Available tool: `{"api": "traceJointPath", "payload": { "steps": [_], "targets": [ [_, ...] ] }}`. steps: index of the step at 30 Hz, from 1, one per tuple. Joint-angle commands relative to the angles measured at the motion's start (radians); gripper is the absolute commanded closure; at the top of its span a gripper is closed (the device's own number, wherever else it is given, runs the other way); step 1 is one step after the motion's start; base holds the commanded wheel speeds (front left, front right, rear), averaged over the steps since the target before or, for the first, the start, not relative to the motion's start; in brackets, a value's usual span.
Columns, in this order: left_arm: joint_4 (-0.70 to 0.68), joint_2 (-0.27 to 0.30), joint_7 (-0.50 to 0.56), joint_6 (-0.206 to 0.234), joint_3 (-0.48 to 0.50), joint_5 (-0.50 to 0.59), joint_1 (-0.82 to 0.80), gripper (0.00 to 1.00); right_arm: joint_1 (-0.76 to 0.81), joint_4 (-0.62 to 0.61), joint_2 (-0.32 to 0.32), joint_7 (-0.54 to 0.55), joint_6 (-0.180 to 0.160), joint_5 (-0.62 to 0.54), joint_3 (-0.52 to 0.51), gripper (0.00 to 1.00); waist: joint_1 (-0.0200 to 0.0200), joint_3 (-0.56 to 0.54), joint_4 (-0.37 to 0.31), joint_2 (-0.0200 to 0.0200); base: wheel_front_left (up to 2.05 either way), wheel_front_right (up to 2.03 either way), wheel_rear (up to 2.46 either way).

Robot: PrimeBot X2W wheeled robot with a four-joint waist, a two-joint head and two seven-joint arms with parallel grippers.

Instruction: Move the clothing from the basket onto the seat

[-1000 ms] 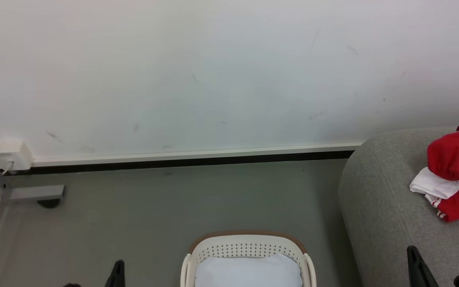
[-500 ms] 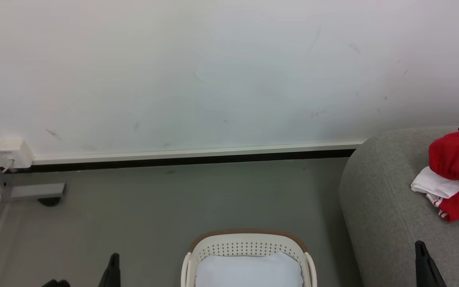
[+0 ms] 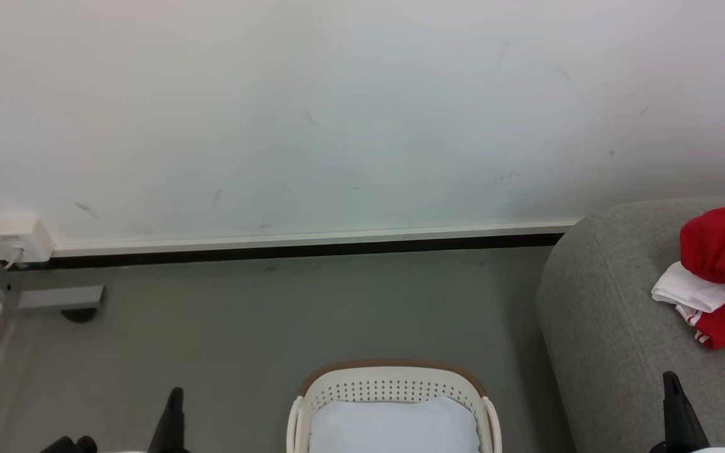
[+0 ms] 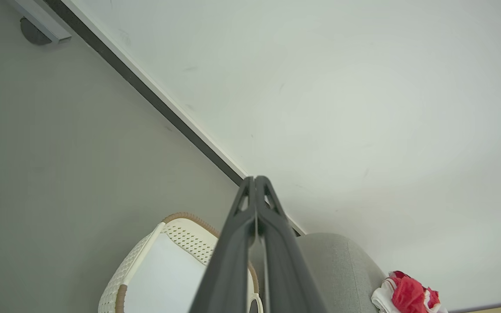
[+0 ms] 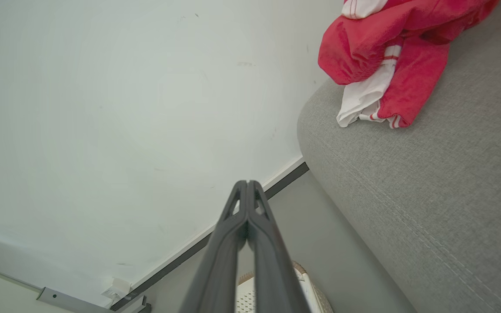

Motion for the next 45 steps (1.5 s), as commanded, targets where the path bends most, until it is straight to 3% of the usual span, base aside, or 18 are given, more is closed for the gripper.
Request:
{"api": "traceJointPath", "payload": {
  "steps": [1,45],
  "targets": [
    [-0.016,0.003,0.011,-0.007,0.008,-0.044,-0.027,1.0,-0.031,-0.017,-0.01,0.012,-0.001,0.044,-0.005,1.0,0.0,0.001,0.0,-0.0001,0.0,0.0,0.0],
    [-0.042,-0.001,0.127,-0.034,0.067,-0.461,-0.071,1.0,-0.075,-0.028,-0.014,0.129,-0.001,0.519,-0.033,1.0,0.0,0.019,0.01,-0.0001,0.0,0.0,0.0]
  ]
}}
